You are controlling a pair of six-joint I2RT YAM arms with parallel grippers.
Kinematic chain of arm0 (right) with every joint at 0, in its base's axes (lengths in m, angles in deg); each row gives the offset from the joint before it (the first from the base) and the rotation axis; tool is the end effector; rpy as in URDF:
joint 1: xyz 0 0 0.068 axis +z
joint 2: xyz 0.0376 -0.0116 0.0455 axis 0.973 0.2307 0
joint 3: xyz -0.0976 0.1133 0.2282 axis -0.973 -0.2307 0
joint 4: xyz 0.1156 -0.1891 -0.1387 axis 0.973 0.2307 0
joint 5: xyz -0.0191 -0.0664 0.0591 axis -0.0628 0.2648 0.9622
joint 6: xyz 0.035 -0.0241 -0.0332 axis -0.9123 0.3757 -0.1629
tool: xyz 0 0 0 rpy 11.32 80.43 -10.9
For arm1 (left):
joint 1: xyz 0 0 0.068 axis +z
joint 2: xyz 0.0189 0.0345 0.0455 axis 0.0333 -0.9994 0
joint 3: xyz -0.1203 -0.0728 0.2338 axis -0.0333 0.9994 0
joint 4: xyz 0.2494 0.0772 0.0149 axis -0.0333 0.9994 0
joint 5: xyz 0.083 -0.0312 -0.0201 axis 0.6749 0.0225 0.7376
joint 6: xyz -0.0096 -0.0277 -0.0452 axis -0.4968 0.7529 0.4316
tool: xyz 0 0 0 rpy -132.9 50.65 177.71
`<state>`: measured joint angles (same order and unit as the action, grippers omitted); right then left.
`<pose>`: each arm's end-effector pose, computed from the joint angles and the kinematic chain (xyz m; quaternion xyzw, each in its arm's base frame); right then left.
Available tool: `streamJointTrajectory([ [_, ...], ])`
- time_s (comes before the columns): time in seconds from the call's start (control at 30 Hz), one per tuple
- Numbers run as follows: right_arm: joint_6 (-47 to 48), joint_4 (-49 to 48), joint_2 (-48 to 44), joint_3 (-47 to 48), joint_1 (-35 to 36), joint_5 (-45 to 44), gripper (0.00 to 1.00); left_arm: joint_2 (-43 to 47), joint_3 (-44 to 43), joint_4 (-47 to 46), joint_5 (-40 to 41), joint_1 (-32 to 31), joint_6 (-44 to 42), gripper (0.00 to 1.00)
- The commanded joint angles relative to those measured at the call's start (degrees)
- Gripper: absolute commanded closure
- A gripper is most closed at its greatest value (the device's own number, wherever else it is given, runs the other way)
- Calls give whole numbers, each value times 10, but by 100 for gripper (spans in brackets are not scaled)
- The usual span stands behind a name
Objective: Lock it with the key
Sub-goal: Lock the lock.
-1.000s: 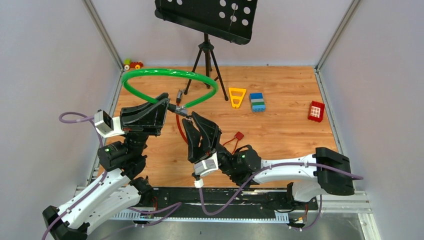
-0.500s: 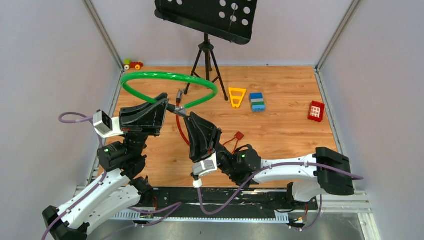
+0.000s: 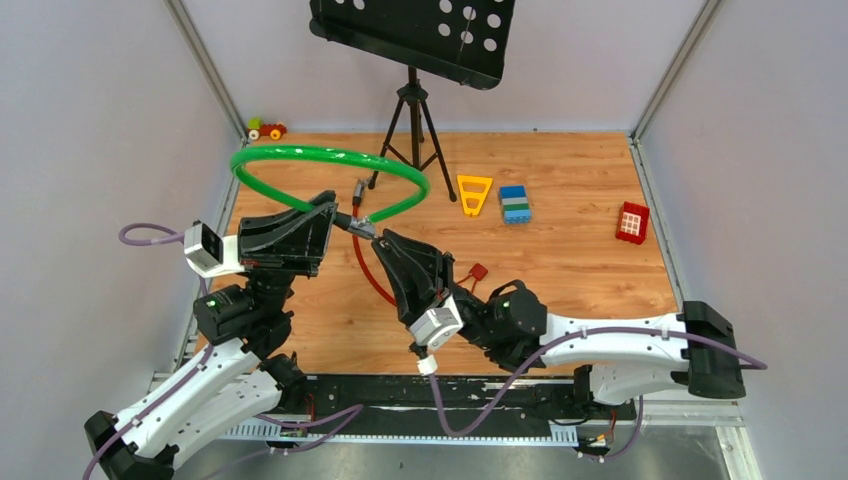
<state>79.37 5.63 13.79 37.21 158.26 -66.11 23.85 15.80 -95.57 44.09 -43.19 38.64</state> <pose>0.0494 0.2802 0.3833 -0.4210 0.2307 0.0762 0.8739 0.0826 -0.0776 0.4236 0.0669 0.2452 -0.6044 0.7550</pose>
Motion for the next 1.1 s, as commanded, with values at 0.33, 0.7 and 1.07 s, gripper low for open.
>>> streamJointTrajectory([
  [0.33,-234,143,-91,37,-29,113,93,-27,-36,-59,-46,-2,43,100],
  [0.7,-434,171,-122,50,-86,174,93,-36,-43,-72,-83,-2,58,100],
  [1.07,-673,165,-117,61,-180,290,96,-44,-48,-80,-101,-2,65,100],
])
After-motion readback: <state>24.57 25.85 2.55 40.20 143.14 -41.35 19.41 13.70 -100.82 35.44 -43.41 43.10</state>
